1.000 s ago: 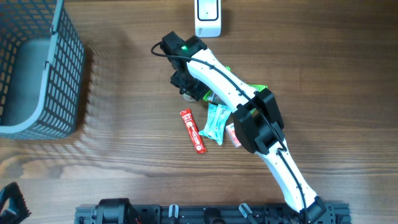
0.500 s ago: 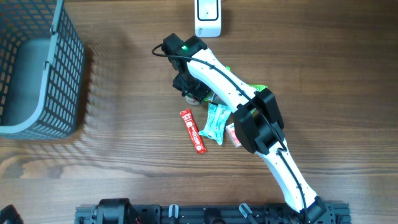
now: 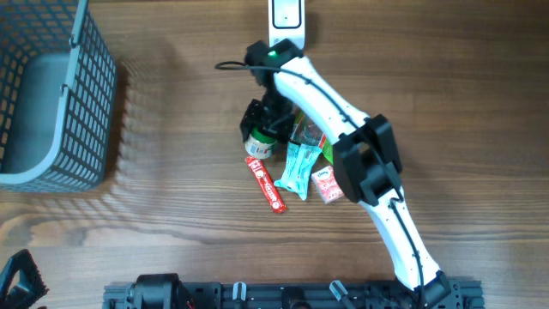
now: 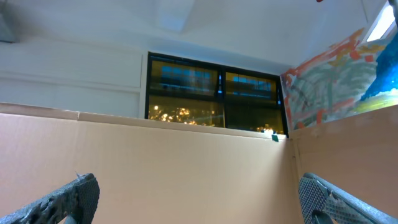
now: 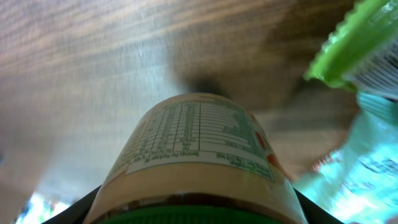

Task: Scan the item barcode
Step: 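Lift the jar and carry it up to the scanner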

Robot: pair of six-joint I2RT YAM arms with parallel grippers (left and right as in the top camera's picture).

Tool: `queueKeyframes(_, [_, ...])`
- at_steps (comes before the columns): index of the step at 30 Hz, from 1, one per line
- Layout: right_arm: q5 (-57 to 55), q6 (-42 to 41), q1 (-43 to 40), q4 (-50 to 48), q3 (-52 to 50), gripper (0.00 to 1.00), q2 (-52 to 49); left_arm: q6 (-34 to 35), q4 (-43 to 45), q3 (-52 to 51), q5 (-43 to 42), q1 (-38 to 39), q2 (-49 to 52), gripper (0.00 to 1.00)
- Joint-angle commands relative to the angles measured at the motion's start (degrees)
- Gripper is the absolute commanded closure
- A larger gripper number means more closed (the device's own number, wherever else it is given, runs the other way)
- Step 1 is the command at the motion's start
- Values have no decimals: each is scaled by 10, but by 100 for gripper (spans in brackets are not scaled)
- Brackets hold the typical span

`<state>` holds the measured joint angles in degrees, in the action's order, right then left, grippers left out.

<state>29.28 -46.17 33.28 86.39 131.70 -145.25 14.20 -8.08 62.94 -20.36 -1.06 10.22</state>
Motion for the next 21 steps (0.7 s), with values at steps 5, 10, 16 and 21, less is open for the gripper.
queueKeyframes(5, [135, 145, -47, 58, -1, 49, 44, -5, 7, 0, 10, 3, -5, 0])
queueKeyframes(10, [174, 150, -47, 58, -1, 49, 44, -5, 24, 0, 9, 3, -5, 0])
queueKeyframes(16, [174, 184, -46, 58, -1, 48, 45, -5, -52, 0, 9, 3, -5, 0])
queueKeyframes(21, [81, 191, -47, 53, -1, 49, 47, -5, -166, 0, 9, 3, -5, 0])
